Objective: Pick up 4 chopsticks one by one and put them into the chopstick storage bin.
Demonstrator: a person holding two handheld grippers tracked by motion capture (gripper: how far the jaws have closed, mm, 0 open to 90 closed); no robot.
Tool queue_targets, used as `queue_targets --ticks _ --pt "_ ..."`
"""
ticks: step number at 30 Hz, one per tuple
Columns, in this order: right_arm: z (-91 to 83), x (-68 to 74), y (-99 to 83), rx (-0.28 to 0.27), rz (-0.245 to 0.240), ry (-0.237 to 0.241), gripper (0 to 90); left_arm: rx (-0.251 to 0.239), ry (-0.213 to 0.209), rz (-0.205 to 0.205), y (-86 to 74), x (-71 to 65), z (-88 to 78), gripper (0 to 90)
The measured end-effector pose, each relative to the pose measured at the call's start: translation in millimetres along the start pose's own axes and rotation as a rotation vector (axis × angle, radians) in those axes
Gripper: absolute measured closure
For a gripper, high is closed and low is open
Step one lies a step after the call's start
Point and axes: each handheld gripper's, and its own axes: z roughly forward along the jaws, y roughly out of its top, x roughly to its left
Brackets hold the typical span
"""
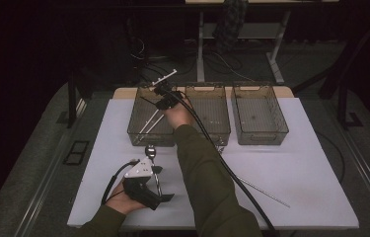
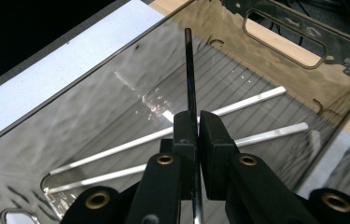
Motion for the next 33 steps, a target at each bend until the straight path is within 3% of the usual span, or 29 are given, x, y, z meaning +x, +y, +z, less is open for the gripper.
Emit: queue_targets --ticks 6,11,22,29,33 --pt "6.3 3.3 0.8 -0.001 -0.002 0.015 83.8 0.0 -0.001 0.001 0.0 0.2 0.0 0.0" --pt "-0.4 0.8 1.8 -0.026 0.034 0.035 72.1 -0.001 -0.002 -0.002 -0.3 0.8 -0.6 0.0" --pt "-24.7 -7.5 -8.3 -0.042 0.038 0.077 56.8 -0.001 -0.004 -0.001 -0.5 1.0 -0.8 0.0" --pt "-46.4 -17.2 -24.8 -0.083 0.022 0.122 44.8 -0.006 -0.002 -0.003 -0.6 1.1 -1.4 0.0" --pt "-61.6 -19.6 -35.2 -0.126 -0.002 0.143 43.0 0.0 -0.004 -0.003 -0.6 0.7 -1.0 0.0"
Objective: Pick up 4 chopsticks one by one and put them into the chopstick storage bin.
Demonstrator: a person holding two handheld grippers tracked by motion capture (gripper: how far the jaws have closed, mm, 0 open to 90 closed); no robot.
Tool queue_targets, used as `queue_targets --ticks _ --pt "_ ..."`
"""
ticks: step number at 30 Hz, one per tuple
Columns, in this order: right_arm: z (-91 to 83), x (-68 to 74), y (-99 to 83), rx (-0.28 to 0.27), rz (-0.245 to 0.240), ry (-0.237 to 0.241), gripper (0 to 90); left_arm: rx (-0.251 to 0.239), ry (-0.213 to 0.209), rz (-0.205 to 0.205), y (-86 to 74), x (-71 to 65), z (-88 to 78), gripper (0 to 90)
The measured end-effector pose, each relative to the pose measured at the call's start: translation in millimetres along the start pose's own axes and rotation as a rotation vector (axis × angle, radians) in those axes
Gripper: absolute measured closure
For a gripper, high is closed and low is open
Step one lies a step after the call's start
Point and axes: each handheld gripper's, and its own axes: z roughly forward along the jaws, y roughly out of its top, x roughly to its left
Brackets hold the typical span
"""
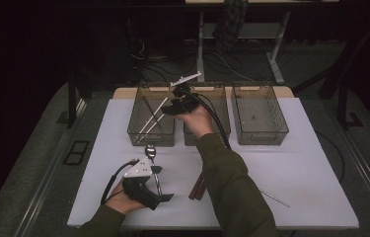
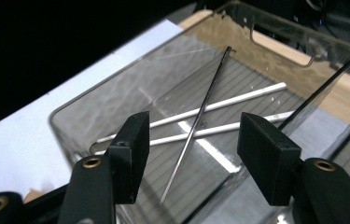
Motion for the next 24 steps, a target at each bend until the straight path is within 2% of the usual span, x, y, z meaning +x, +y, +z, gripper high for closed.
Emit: queue_targets --ticks 5,12,17,24 --pt "-17.9 -1.1 -11.9 -0.003 -0.036 0.007 39.2 -0.001 0.001 -0.003 0.0 0.4 0.2 0.0" --pt "-40.1 -10.9 -29.9 -0.017 -0.033 0.031 34.8 -0.002 0.003 -0.003 0.0 0.4 0.7 0.0" --pt "-54.0 -15.2 -41.8 -0.018 -0.047 0.042 31.9 -0.004 0.006 -0.004 0.0 0.2 0.6 0.0" --pt "-76.9 -22.0 -59.4 -0.025 -0.055 0.038 29.9 -0.007 0.007 -0.007 0.3 0.3 0.7 0.0"
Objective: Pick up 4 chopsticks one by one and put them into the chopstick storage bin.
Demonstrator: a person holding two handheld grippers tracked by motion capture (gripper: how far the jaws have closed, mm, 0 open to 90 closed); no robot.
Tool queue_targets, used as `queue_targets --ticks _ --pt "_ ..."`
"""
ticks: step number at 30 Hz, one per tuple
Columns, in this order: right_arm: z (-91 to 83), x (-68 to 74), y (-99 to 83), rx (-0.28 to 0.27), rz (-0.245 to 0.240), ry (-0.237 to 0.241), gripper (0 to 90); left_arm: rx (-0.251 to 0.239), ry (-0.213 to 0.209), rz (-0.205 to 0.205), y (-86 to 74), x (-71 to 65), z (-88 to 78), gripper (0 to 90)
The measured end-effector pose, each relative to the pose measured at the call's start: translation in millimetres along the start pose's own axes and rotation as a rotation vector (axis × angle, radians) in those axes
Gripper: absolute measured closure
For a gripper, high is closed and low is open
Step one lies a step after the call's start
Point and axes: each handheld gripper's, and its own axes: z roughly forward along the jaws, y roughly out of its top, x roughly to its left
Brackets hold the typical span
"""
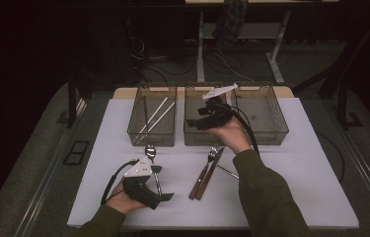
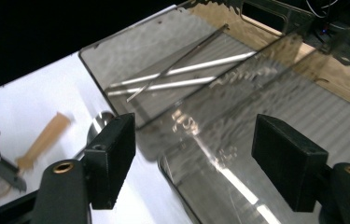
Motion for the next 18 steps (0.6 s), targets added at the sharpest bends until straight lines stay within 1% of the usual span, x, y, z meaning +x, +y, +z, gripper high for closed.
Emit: queue_targets --ticks 4,6,9,11,18 --pt "-12.8 -4.0 -11.3 -0.01 0.001 0.002 29.6 0.002 0.007 0.001 -0.1 0.1 0.3 0.0" --pt "-18.8 -5.8 -17.2 -0.016 -0.002 -0.002 28.8 -0.006 0.019 -0.002 0.1 0.2 -0.6 0.0" --pt "-28.4 -7.4 -25.8 -0.016 -0.004 -0.003 28.6 -0.012 0.024 -0.008 -0.2 1.0 -1.7 0.0" --pt "-34.3 -8.7 -31.6 -0.015 -0.011 -0.003 28.6 -0.01 0.022 -0.012 -0.5 1.4 -1.3 0.0" --pt "-52.4 -12.2 -50.7 -0.008 -0.014 -0.001 28.6 0.001 0.019 -0.008 -0.9 1.6 0.3 0.0"
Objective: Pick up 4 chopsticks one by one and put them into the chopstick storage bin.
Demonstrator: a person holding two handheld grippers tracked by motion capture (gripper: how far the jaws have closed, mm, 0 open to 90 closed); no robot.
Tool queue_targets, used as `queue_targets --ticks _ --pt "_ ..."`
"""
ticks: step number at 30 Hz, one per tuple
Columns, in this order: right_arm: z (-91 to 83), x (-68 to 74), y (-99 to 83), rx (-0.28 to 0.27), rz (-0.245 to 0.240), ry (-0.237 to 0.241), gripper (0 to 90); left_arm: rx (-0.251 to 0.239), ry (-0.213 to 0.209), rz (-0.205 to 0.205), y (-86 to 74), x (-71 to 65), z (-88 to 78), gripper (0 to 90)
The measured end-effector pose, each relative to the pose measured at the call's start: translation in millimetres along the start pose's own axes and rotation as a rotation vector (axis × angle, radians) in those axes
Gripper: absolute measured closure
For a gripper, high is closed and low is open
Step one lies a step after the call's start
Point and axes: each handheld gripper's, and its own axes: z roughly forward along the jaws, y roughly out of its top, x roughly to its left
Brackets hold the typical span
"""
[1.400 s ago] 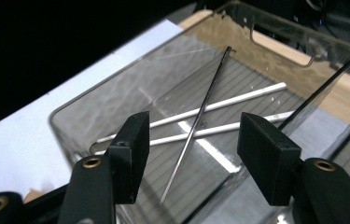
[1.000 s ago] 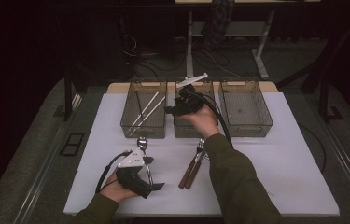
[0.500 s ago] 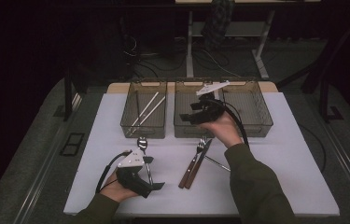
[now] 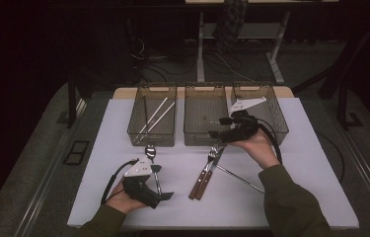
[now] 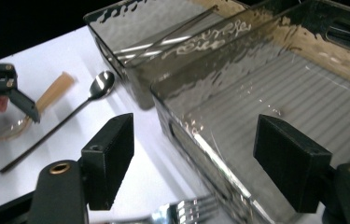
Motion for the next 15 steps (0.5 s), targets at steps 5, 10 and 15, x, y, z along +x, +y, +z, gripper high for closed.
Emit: queue_targets --ticks 5,10,15 --pt "-10.6 -2.2 -16.7 0.013 0.007 0.005 28.9 -0.005 0.007 -0.006 -0.6 0.7 -1.8 0.0" --pt "-20.6 -4.0 -36.0 0.033 0.019 0.003 29.6 -0.002 0.01 -0.008 -1.2 1.6 -2.8 0.0" --pt "-31.4 -5.4 -53.1 0.041 0.032 0.002 30.9 0.007 0.011 -0.005 -1.2 0.8 -1.0 0.0"
